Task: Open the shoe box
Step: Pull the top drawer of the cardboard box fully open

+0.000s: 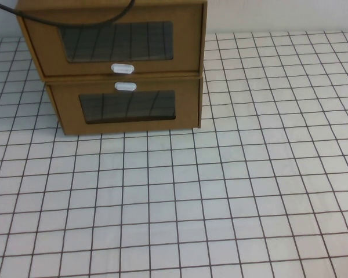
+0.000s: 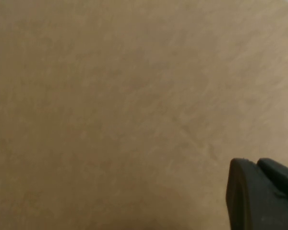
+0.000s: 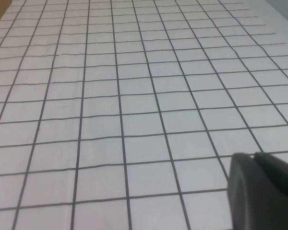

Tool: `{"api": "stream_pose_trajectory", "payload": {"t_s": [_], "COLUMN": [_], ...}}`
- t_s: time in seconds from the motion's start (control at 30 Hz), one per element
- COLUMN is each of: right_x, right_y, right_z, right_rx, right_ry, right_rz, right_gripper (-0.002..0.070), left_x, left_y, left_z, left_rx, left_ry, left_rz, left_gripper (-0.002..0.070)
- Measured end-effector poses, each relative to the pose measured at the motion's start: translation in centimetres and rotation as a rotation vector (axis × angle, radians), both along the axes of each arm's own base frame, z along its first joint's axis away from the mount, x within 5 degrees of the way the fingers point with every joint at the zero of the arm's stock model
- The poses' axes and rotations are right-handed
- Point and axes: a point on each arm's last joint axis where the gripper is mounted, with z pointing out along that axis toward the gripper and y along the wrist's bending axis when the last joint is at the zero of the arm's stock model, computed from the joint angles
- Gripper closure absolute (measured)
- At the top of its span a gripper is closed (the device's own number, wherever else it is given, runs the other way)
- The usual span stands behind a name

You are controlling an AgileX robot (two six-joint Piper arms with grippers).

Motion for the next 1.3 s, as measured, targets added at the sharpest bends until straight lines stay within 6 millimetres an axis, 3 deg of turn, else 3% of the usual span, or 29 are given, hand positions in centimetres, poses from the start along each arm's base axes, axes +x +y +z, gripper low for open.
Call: {"api": "stream_pose_trajectory", "payload": {"t_s": [0.37, 0.83, 1.1, 1.3], "right_x": [0.0, 0.0, 0.3, 0.3], "right_y": [0.0, 0.1, 0.5, 0.5], "right_z": [0.0, 0.2, 2.2, 2.5], "right_rx": [0.0, 0.016, 0.395, 0.566], "right_ry": [0.0, -0.02, -0.231, -0.254], "right_rz": [0.0, 0.001, -0.014, -0.028], "right_gripper": [0.0689, 0.0689, 0.0689, 0.0689], "left_x": [1.4, 1.6, 1.5, 1.5], "left_y": [0.2, 0.2, 0.2, 0.2], "left_z": [-2.1, -2.1, -2.1, -2.1], "left_rx": [0.046, 0.043, 0.042, 0.042], "left_ry": [0.039, 0.033, 0.034, 0.034], "left_rz": [0.019, 0.02, 0.019, 0.019], "left_gripper": [0.0678, 0.0678, 0.0677, 0.0678]}}
